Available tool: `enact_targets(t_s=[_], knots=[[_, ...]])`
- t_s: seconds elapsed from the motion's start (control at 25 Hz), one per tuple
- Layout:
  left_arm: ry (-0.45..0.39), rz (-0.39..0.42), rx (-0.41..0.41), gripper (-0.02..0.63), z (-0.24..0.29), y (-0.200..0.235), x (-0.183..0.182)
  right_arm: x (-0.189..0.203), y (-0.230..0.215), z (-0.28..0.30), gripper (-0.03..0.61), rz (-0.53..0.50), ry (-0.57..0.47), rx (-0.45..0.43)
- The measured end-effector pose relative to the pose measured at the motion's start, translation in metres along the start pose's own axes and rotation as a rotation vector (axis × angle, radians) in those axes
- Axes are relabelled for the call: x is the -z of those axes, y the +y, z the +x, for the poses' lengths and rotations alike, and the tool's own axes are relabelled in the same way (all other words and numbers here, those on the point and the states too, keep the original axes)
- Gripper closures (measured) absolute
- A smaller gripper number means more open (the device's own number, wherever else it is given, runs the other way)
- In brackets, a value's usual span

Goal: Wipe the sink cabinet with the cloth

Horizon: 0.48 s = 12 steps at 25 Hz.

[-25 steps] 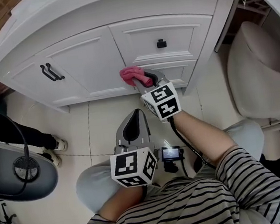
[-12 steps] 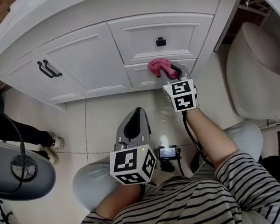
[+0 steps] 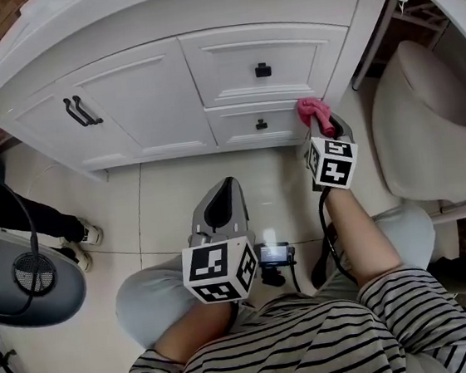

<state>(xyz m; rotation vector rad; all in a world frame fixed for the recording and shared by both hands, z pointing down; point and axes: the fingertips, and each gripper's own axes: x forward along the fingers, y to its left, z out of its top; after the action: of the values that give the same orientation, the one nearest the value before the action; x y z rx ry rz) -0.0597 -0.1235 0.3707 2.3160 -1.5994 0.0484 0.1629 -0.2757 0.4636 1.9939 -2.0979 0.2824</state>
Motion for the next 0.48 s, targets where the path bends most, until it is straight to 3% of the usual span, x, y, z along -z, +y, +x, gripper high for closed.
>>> enact_targets(t_s=[0.12,0.28,0.36,0.48], knots=[[-0.008,-0.012,0.001,0.62,-0.002,0.002,-0.002,0.008,0.072,-0.011,0.486,-0.007,-0.018,-0.181],[-0.01,-0.028,-0.006,0.62,-0.001,0.008,-0.002,0.028,0.186,0.006,0.486,-0.096,-0.002,-0.421],[-0.009,-0.036,-0.008,0.62,-0.002,0.011,-0.002,0.034,0.216,0.026,0.486,-0.152,0.007,-0.456],[-0.008,-0.041,-0.015,0.621,-0.002,0.016,-0.002,0.038,0.227,0.054,0.486,-0.214,0.028,-0.454]])
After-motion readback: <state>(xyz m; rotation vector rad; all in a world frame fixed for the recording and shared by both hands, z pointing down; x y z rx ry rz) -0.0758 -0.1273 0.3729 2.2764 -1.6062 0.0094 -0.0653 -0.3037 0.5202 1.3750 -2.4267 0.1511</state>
